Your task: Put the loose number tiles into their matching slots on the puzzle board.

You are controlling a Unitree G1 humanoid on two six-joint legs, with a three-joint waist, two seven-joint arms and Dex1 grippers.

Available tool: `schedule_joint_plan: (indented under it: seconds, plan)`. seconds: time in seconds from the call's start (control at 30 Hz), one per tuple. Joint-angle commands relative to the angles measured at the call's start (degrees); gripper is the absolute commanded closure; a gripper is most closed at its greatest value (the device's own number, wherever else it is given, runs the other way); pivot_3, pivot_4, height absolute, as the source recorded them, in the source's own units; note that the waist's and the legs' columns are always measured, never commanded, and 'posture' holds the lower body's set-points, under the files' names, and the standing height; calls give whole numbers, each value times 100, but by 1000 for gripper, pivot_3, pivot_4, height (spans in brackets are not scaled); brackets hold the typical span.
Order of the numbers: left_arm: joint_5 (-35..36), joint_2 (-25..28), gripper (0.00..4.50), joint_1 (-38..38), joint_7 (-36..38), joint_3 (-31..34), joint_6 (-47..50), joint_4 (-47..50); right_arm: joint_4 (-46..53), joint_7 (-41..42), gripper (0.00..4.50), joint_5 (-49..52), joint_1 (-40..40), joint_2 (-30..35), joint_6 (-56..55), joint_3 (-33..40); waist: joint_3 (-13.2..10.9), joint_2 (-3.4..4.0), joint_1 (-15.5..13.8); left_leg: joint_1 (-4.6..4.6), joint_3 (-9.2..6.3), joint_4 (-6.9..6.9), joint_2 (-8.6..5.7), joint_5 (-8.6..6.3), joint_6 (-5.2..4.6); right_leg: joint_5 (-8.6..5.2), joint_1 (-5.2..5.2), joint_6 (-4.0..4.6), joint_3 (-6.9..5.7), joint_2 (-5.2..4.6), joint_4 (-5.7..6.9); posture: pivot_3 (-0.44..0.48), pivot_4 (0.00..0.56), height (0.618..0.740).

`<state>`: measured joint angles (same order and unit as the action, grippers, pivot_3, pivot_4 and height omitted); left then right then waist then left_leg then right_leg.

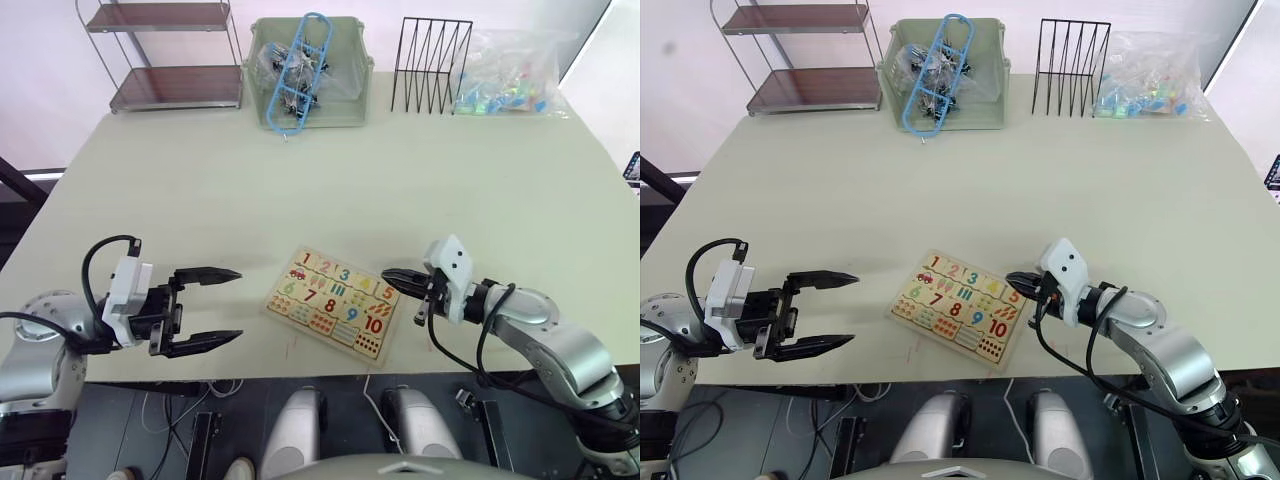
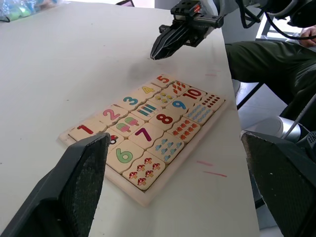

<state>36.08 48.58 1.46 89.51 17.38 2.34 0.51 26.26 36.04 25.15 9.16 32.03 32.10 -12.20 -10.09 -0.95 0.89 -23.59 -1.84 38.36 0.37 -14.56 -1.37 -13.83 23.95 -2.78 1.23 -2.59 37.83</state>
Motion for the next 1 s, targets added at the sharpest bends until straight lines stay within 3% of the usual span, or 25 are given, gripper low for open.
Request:
schedule_joint_plan:
  seconds: [0.03,0.57,0.83,1.0]
  plan:
    - [28,1,0,46,-25,65,-12,104,-139,210,4447,-170,-63,-75,-442,5,0,0,-3,0,0,0,0,0,0,0,0,0,0,0,0,0,150,739]
    - [33,31,0,23,-42,75,-9,65,-806,534,4447,-880,-217,-129,-616,-321,1,-1,-9,13,1,0,0,0,0,0,-10,1,2,0,5,0,150,739]
    - [18,4,0,56,-89,77,-28,98,-620,554,4447,-781,-244,-365,-1273,61,0,0,-8,33,4,0,0,0,0,0,-28,1,6,0,7,0,150,739]
    - [-14,-109,0,114,-540,199,69,46,-556,559,4447,-639,-480,-352,-1598,513,0,0,-15,33,5,-1,-1,0,0,0,-28,1,7,-1,6,0,150,739]
